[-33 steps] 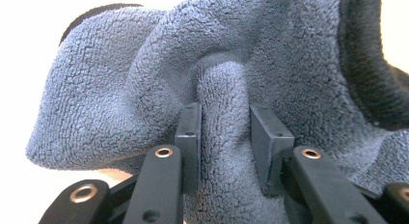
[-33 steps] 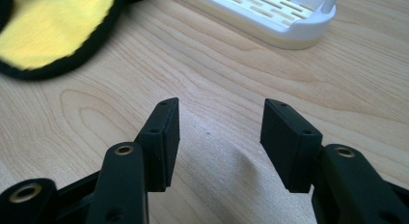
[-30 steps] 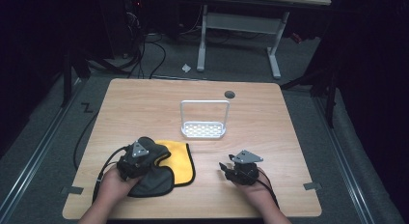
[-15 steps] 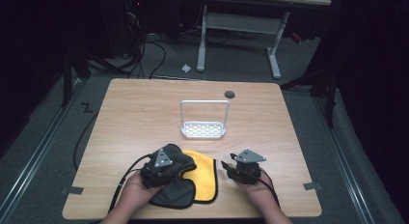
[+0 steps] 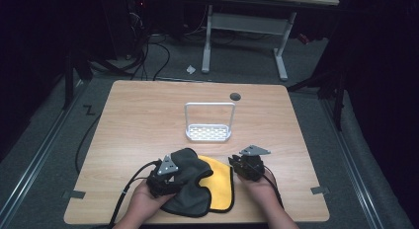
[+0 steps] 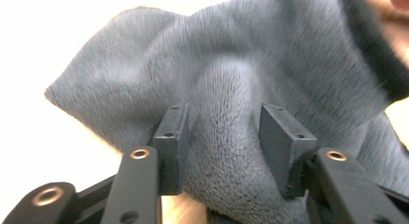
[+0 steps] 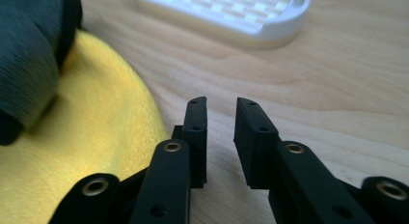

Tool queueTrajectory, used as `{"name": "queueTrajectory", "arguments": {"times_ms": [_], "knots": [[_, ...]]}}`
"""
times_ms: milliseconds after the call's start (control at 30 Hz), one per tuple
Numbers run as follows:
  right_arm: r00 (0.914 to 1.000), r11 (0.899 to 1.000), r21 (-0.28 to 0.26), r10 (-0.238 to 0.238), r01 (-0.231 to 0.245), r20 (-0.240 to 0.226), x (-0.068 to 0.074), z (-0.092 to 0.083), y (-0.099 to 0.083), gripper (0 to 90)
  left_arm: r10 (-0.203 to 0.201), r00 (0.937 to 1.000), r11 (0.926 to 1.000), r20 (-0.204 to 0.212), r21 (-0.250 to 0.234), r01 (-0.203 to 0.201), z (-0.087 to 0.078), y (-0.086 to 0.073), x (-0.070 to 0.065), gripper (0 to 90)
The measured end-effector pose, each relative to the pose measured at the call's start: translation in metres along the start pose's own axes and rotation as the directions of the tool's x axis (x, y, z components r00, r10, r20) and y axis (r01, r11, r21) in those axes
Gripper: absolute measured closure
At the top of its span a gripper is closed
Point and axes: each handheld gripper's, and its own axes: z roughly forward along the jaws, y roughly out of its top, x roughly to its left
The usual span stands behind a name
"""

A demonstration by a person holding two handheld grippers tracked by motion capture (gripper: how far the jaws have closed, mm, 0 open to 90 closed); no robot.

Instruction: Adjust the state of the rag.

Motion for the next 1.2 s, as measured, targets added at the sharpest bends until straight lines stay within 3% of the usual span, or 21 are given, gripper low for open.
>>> {"name": "queueTrajectory", "arguments": {"times_ms": [67,133,200,333,400,467,500,567,600,700,767,833,867,933,1067,1100,1200], "knots": [[0.9993,0.999,0.022,-0.028,0.029,-0.026,0.006,0.003,0.000,82.6,-0.006,1.0000,1.0000,0.004,0.000,0.006,0.002,-0.002,0.000,57.6],[0.9975,0.999,0.009,-0.038,0.038,-0.060,0.013,0.001,0.001,85.1,-0.005,1.0000,1.0000,0.006,0.001,0.005,0.003,-0.002,0.000,57.6],[0.9935,0.999,-0.007,-0.040,0.040,-0.107,0.021,-0.001,0.004,86.5,-0.003,1.0000,1.0000,0.009,0.000,0.003,0.004,-0.003,0.001,57.3],[0.9838,0.995,0.007,-0.093,0.095,-0.154,0.041,0.001,0.002,86.4,-0.007,0.9999,1.0000,0.015,-0.001,0.007,0.004,-0.004,0.002,56.5],[0.9760,0.990,0.011,-0.135,0.139,-0.170,0.052,0.001,-0.001,85.5,-0.007,0.9998,1.0000,0.018,-0.001,0.007,0.004,-0.004,0.003,56.3],[0.9735,0.984,0.003,-0.176,0.178,-0.147,0.059,0.000,-0.002,82.0,-0.010,0.9997,1.0000,0.022,-0.001,0.010,0.004,-0.004,0.004,56.0],[0.9742,0.982,0.002,-0.185,0.187,-0.129,0.061,0.000,-0.003,76.1,-0.013,0.9996,0.9999,0.025,-0.003,0.013,0.004,-0.004,0.004,55.9],[0.9808,0.983,-0.002,-0.181,0.181,-0.073,0.059,0.000,-0.003,61.7,-0.013,0.9996,0.9999,0.027,-0.004,0.013,0.004,-0.005,0.004,55.9],[0.9835,0.985,0.002,-0.170,0.170,-0.063,0.058,0.001,-0.003,58.7,-0.013,0.9995,0.9999,0.028,-0.004,0.013,0.004,-0.005,0.004,55.9],[0.9927,0.996,0.035,-0.075,0.078,-0.094,0.049,0.005,-0.003,53.6,-0.015,0.9994,0.9999,0.030,-0.004,0.015,0.004,-0.005,0.005,55.8],[0.9920,0.998,0.041,-0.046,0.051,-0.118,0.046,0.006,-0.003,55.8,-0.016,0.9994,0.9999,0.031,-0.005,0.016,0.004,-0.005,0.005,55.8],[0.9875,0.998,0.045,-0.035,0.042,-0.154,0.045,0.006,-0.004,68.9,-0.017,0.9993,0.9998,0.033,-0.006,0.017,0.004,-0.005,0.005,55.7],[0.9864,0.997,0.041,-0.054,0.061,-0.156,0.047,0.005,-0.004,76.5,-0.018,0.9992,0.9998,0.035,-0.006,0.018,0.004,-0.005,0.006,55.6],[0.9865,0.994,0.015,-0.105,0.108,-0.125,0.050,-0.001,-0.002,82.9,-0.018,0.9993,0.9998,0.033,-0.007,0.018,0.004,-0.005,0.006,55.5],[0.9926,0.990,-0.112,-0.098,0.090,-0.071,0.041,-0.028,0.013,83.5,-0.015,0.9997,0.9999,0.017,-0.008,0.015,0.004,-0.005,0.005,55.5],[0.9944,0.983,-0.163,-0.097,0.089,-0.041,0.036,-0.040,0.018,83.6,-0.015,0.9998,0.9998,0.016,-0.008,0.015,0.004,-0.005,0.005,55.5],[0.9940,0.965,-0.238,-0.109,0.106,0.002,0.029,-0.063,0.026,83.3,-0.020,0.9997,0.9994,0.014,-0.026,0.021,0.004,-0.004,0.005,54.7]]}}
